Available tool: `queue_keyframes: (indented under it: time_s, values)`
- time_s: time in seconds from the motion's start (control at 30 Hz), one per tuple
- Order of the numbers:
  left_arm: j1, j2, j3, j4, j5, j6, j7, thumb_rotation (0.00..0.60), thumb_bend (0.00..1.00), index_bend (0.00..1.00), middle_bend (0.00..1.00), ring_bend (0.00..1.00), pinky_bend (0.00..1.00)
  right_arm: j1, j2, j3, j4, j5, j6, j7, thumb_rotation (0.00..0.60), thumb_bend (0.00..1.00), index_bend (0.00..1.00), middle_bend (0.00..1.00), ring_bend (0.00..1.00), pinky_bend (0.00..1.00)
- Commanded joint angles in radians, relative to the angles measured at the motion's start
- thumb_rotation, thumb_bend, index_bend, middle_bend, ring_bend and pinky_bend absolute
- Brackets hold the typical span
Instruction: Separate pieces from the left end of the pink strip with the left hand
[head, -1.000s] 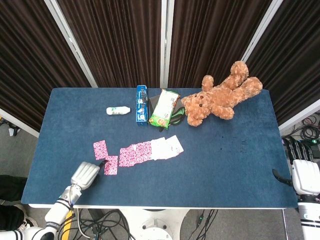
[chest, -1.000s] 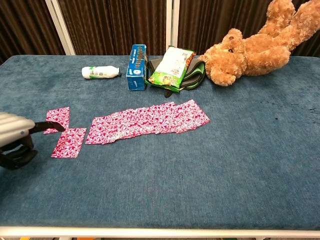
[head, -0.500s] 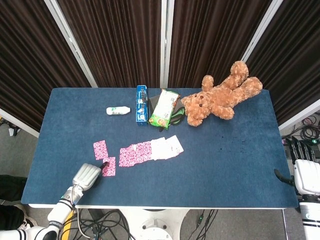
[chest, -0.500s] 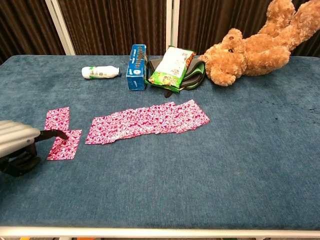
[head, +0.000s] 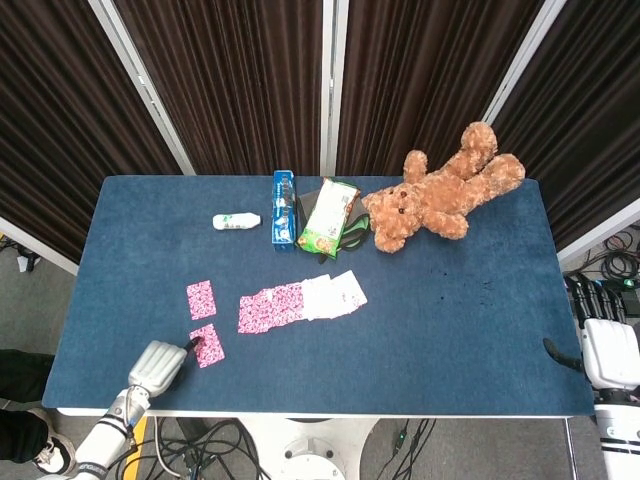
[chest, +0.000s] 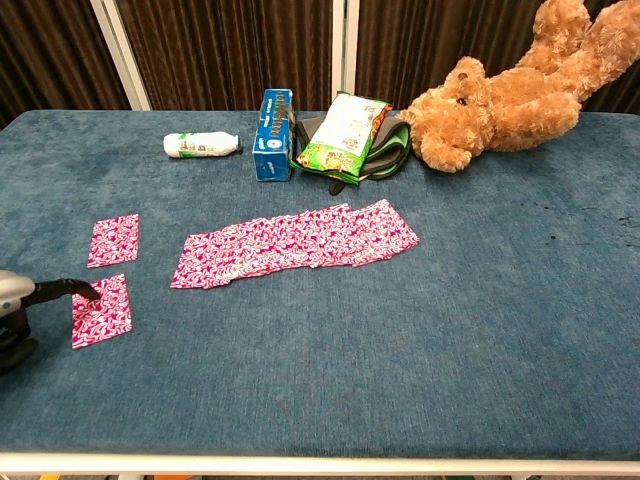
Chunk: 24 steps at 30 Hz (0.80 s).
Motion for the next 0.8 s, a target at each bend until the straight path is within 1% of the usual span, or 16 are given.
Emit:
queue_keyframes:
  time_s: [0.03,0.13,0.2,0.23,0.27,0.33,0.37,0.4,0.43,0.47,0.5,0.53,0.57,0.67,0.8]
  values:
    - [0.008,0.005,-0.017,-0.005,0.024,0.030,-0.027,0.600,0.57,0.14,0.84,0.87,0.86,0.000,0.001,0.001,-0.003,0.000,0.002,-0.002,0.600,0.13,0.00,0.00,0.00,0.00]
    - [0.019,0.014,-0.049,-0.014,0.070,0.092,-0.083,0.600,0.54,0.14,0.80,0.84,0.86,-0.001,0.003,0.003,-0.005,0.002,0.005,-0.001,0.600,0.13,0.00,0.00,0.00,0.00]
    - [0.032,0.019,-0.072,-0.015,0.101,0.150,-0.108,0.600,0.52,0.14,0.77,0.80,0.83,-0.001,0.003,0.004,-0.005,0.003,0.004,0.001,0.600,0.13,0.00,0.00,0.00,0.00]
    - [0.042,0.020,-0.090,-0.013,0.119,0.195,-0.117,0.600,0.51,0.14,0.74,0.77,0.81,0.000,0.003,0.003,-0.004,0.003,0.003,0.001,0.600,0.13,0.00,0.00,0.00,0.00]
    - [0.050,0.021,-0.100,-0.010,0.129,0.224,-0.122,0.600,0.50,0.14,0.69,0.70,0.77,0.000,0.002,0.002,-0.003,0.003,0.002,0.001,0.600,0.13,0.00,0.00,0.00,0.00]
    - [0.066,0.024,-0.122,-0.006,0.126,0.266,-0.125,0.600,0.47,0.14,0.55,0.51,0.65,0.001,-0.001,0.002,-0.001,0.002,0.001,0.002,0.600,0.13,0.00,0.00,0.00,0.00]
    - [0.075,0.028,-0.139,-0.005,0.112,0.288,-0.120,0.600,0.44,0.14,0.39,0.32,0.53,0.002,-0.002,0.003,-0.001,0.000,0.002,0.004,0.600,0.13,0.00,0.00,0.00,0.00]
    - [0.082,0.031,-0.153,-0.003,0.105,0.308,-0.120,0.600,0.41,0.14,0.25,0.16,0.41,0.002,-0.003,0.003,-0.002,-0.001,0.003,0.005,0.600,0.13,0.00,0.00,0.00,0.00]
    - [0.092,0.032,-0.172,0.008,0.108,0.343,-0.130,0.600,0.39,0.14,0.14,0.07,0.32,0.002,-0.004,0.004,-0.003,-0.004,0.005,0.007,0.600,0.13,0.00,0.00,0.00,0.00]
    - [0.100,0.029,-0.186,0.022,0.117,0.374,-0.142,0.600,0.38,0.14,0.11,0.05,0.29,0.003,-0.004,0.004,-0.004,-0.006,0.007,0.008,0.600,0.13,0.00,0.00,0.00,0.00]
    - [0.107,0.026,-0.198,0.037,0.125,0.402,-0.154,0.600,0.35,0.14,0.04,0.01,0.21,0.003,-0.004,0.005,-0.004,-0.007,0.008,0.008,0.600,0.13,0.00,0.00,0.00,0.00]
    - [0.116,0.025,-0.211,0.055,0.135,0.432,-0.174,0.600,0.32,0.14,0.01,0.00,0.16,0.002,-0.005,0.005,-0.005,-0.008,0.010,0.009,0.600,0.13,0.00,0.00,0.00,0.00]
    - [0.123,0.029,-0.217,0.062,0.135,0.444,-0.186,0.600,0.30,0.14,0.00,0.00,0.13,0.002,-0.006,0.005,-0.005,-0.008,0.011,0.010,0.600,0.13,0.00,0.00,0.00,0.00]
    - [0.144,0.067,-0.224,0.051,0.113,0.445,-0.215,0.600,0.28,0.14,0.00,0.00,0.12,0.004,-0.011,0.007,-0.004,-0.007,0.010,0.008,0.600,0.13,0.00,0.00,0.00,0.00]
    - [0.161,0.104,-0.222,0.037,0.095,0.433,-0.222,0.600,0.28,0.13,0.00,0.00,0.12,0.006,-0.021,0.004,0.002,-0.006,0.005,0.008,0.600,0.13,0.00,0.00,0.00,0.00]
